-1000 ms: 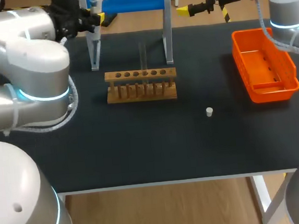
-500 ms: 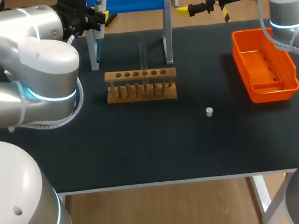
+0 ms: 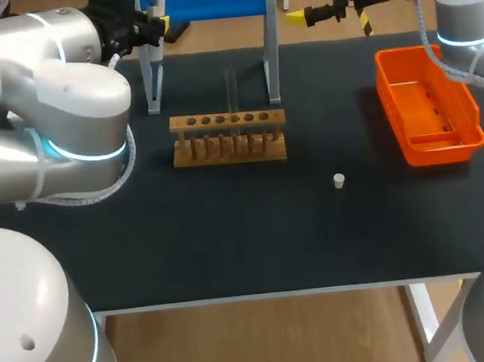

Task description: Invert the test tube, pick up the pipette, mount the tip to pipette, aspirate from beaker and dispense into the tube, eject the tip, return the pipette, and cap with the stopper.

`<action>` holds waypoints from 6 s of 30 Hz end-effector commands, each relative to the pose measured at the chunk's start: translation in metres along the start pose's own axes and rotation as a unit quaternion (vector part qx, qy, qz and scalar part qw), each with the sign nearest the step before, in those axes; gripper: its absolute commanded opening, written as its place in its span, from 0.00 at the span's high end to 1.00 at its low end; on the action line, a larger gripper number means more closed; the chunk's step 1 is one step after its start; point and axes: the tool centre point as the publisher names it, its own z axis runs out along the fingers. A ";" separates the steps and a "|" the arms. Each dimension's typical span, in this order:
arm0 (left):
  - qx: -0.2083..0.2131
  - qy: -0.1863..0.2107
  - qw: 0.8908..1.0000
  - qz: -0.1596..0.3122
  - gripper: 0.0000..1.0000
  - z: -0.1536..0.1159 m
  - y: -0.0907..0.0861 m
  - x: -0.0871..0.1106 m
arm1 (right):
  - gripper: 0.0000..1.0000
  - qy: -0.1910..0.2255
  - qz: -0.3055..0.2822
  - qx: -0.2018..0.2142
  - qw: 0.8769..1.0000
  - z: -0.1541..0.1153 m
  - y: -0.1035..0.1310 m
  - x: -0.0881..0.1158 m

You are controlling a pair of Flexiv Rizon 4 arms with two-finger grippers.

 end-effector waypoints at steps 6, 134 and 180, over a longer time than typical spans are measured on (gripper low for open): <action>-0.004 -0.052 0.998 -0.020 1.00 0.029 0.006 -0.010 | 0.00 0.001 0.000 0.002 1.000 -0.001 0.001 0.000; -0.123 -0.204 0.967 -0.088 0.00 0.136 0.022 -0.072 | 0.00 0.001 0.000 0.002 1.000 -0.001 0.001 0.000; -0.008 0.204 0.972 0.114 0.00 0.006 0.009 0.020 | 0.00 0.001 0.000 0.002 1.000 -0.001 0.001 0.000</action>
